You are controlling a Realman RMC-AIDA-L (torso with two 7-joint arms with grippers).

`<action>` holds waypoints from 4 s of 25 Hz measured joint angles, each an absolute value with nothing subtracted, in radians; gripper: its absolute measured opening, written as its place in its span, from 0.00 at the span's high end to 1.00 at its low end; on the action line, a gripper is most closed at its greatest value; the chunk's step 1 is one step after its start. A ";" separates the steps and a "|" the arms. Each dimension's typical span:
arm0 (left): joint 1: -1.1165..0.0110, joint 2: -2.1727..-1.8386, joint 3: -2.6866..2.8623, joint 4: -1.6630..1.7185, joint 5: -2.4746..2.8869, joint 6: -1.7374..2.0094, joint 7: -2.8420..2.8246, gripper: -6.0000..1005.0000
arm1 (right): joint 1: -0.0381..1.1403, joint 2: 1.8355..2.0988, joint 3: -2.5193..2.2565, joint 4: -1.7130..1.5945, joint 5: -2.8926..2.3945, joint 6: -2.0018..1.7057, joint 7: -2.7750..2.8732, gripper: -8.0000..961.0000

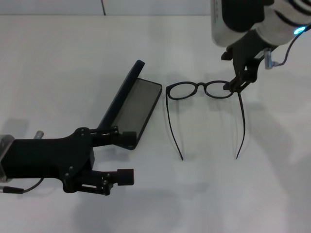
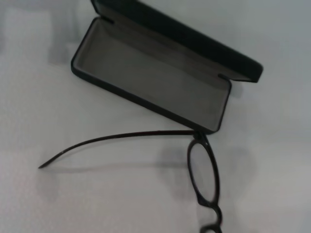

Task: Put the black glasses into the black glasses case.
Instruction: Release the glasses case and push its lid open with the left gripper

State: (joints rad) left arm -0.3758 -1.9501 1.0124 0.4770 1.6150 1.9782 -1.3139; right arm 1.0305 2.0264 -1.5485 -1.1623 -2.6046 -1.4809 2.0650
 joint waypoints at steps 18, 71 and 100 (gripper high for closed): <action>-0.359 -1.958 0.934 0.473 1.614 1.947 -1.327 0.11 | 1.000 2.028 -1.646 -0.968 -2.478 -1.180 1.889 0.53; -0.381 -1.959 0.881 0.460 1.605 1.904 -1.378 0.11 | 0.981 2.021 -1.445 -0.909 -2.382 -1.130 1.831 0.65; -0.622 -2.081 0.744 1.166 2.319 1.605 -2.547 0.12 | 0.539 1.962 -0.810 -0.587 -1.907 -1.853 1.246 0.31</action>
State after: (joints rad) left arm -0.6220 -2.0806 0.7443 1.1661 2.3191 1.6045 -2.5473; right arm 0.5390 1.9622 -0.8100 -0.5871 -1.9072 -1.8529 1.2461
